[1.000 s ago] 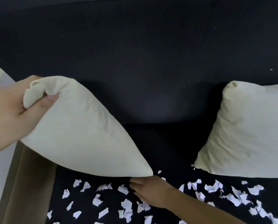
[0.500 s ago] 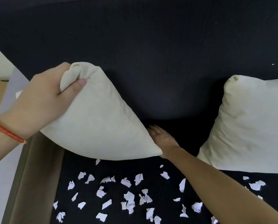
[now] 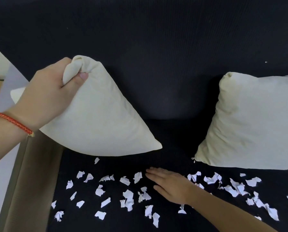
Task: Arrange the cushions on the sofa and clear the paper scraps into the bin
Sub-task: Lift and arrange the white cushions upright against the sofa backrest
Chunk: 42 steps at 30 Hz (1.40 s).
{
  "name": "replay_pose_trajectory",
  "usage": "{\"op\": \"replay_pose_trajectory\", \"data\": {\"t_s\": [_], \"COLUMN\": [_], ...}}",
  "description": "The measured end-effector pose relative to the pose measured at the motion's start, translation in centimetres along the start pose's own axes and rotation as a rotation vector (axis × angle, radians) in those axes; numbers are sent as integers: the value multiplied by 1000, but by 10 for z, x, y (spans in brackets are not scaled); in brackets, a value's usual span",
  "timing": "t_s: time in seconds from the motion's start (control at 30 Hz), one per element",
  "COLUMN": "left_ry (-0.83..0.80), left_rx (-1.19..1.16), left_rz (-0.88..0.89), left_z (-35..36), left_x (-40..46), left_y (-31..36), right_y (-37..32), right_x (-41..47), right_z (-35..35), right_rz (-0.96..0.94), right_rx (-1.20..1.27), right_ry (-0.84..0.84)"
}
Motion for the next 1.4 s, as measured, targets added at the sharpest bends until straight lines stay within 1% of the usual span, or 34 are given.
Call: {"op": "replay_pose_trajectory", "data": {"t_s": [0.07, 0.1, 0.17, 0.23, 0.3, 0.33, 0.4, 0.47, 0.5, 0.63, 0.7, 0.77, 0.83, 0.9, 1.0, 1.1, 1.13, 1.17, 1.2, 1.23, 1.27, 1.3, 1.37, 1.4], "left_ry": [-19, -25, -17, -13, -30, -47, -83, -108, -119, -152, -156, -154, -151, -162, -248, -341, -361, -375, -391, -414, -449, -487, -520, -504], "left_rx": [-9, -21, -44, -52, -39, -35, -50, -80, -91, -95, -98, -115, -113, -103, -132, -183, -159, -74, 70, 218, 317, 345, 274, 227], "left_rz": [-2, 3, 17, 19, -2, -21, -51, -57, -55, -25, -11, 0, 17, 48, 142, 276, 317, 348, 366, 361, 326, 278, 204, 188], "left_z": [0, 0, -1, 0, 2, 5, 8, 10, 10, 14, 16, 17, 18, 20, 27, 26, 24, 22, 22, 22, 22, 22, 25, 26], "left_x": [1, 2, 3, 5, 13, 17, 24, 30, 32, 30, 29, 27, 26, 25, 22, 17, 14, 11, 7, 2, -5, -12, -22, -23], "left_y": [0, 0, 2, 3, 5, 6, 5, 5, 6, 7, 8, 8, 9, 12, 17, 19, 15, 9, -3, -17, -32, -45, -60, -63], "right_y": [-5, -9, -20, -37, -55, -65, -78, -86, -90, -99, -103, -109, -117, -124, -129, -129, -127, -123, -121, -119, -118, -119, -123, -124], "right_x": [-9, -11, -5, 22, 68, 93, 138, 172, 182, 204, 207, 209, 213, 218, 216, 193, 184, 175, 168, 163, 159, 158, 158, 160], "right_z": [6, 7, 2, -12, -22, -25, -24, -16, -12, -1, 7, 17, 28, 38, 48, 61, 66, 69, 72, 74, 73, 71, 62, 57], "right_rz": [-13, -24, -61, -82, -59, -32, 59, 135, 149, 206, 179, 96, 1, -53, -111, -234, -265, -277, -281, -275, -265, -253, -214, -188], "right_rx": [0, -16, -69, -102, -106, -107, -95, -92, -105, -114, -131, -137, -147, -144, -165, -201, -223, -236, -228, -216, -207, -200, -181, -175], "right_ry": [-15, 19, 149, 293, 350, 339, 260, 170, 151, 173, 213, 236, 224, 213, 220, 162, 146, 137, 133, 136, 149, 175, 230, 253]}}
Point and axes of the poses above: each hand's wrist, its own x-axis towards the middle knuckle, its own z-axis out of the palm, y = z × x, the point moved 8 cm from there along x, towards the middle knuckle, and after that the axes turned 9 degrees about x, right-handed, at the moved point
